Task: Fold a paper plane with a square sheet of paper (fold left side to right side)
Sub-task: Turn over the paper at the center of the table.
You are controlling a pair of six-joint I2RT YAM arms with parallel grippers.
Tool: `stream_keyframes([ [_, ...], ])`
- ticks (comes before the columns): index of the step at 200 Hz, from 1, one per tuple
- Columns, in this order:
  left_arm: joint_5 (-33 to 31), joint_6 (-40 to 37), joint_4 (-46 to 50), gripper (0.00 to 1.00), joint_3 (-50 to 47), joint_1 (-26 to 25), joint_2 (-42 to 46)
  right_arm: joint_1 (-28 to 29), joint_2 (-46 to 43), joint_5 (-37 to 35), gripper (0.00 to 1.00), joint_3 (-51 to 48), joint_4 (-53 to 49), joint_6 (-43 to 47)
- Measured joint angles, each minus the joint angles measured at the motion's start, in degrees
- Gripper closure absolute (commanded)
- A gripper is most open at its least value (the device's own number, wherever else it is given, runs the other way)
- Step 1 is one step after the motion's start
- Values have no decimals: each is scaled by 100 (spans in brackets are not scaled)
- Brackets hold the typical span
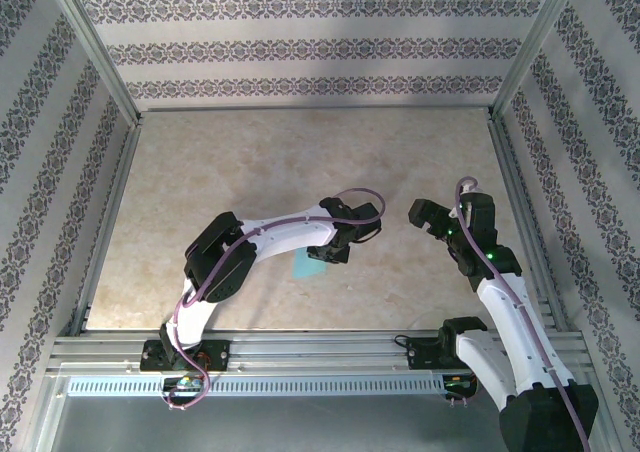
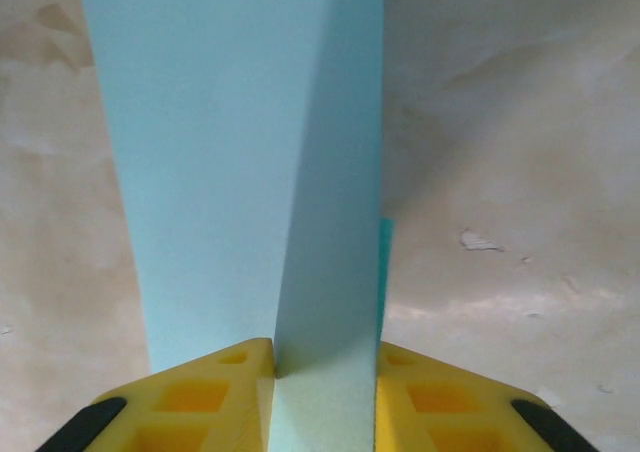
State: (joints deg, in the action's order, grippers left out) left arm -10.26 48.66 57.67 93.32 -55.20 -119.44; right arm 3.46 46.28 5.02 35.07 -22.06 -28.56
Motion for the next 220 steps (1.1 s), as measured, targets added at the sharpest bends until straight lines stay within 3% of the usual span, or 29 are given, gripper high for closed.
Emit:
stream_keyframes([
  [68, 680, -44, -881, 49, -529, 120, 280, -114, 284, 643, 2, 7, -2, 48],
  [94, 975, -46, -1375, 47, -922, 271, 743, -149, 494, 1008, 3, 90, -4, 46],
  [135, 1311, -155, -2341, 47, -1620, 645, 1698, -149, 728, 1790, 21, 210, 116, -79],
  [182, 1749, -219, -3569, 46, -2909, 1447, 3001, -111, 1303, 2649, 43, 278, 374, -494],
  [220, 2568, -138, -4636, 46, -3971, 2326, 3661, 573, 1888, 2815, 53, 350, 675, -782],
])
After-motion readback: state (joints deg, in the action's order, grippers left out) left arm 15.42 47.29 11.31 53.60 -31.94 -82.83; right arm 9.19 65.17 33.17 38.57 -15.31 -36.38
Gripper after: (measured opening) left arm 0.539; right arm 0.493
